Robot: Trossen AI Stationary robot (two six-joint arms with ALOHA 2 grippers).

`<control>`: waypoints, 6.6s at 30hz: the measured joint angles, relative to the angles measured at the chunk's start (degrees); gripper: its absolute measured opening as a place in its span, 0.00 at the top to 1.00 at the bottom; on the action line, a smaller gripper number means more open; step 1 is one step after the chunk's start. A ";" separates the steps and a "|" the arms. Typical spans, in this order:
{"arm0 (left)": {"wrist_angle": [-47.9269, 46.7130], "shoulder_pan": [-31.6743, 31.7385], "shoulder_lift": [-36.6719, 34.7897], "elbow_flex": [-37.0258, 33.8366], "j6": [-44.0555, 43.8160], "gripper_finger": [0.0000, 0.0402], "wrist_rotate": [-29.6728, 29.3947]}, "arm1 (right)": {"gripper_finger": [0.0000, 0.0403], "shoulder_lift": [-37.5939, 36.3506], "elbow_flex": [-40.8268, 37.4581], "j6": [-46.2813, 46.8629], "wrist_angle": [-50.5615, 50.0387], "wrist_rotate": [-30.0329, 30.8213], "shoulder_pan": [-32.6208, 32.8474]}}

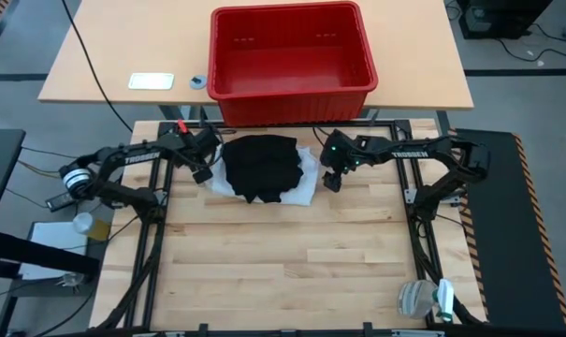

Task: Fold laundry
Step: Put the stacked folded clothes into the red bin, then return to Home Position

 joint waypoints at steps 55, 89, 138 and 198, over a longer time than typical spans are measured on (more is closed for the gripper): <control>46.49 -10.24 8.36 1.37 -2.49 0.65 37.43 | 0.55 13.95 4.11 0.53 41.55 -7.65 4.59; 33.62 -0.61 7.82 33.76 -0.11 0.65 41.20 | 0.56 4.62 29.90 -2.19 23.09 -12.07 -6.63; 30.55 17.58 57.03 80.76 -1.73 0.65 37.86 | 0.58 39.78 69.77 -4.74 7.85 -16.73 -32.05; -2.43 8.79 27.79 80.57 -3.78 0.50 28.49 | 0.14 20.55 86.80 -5.76 -33.57 -24.47 -33.95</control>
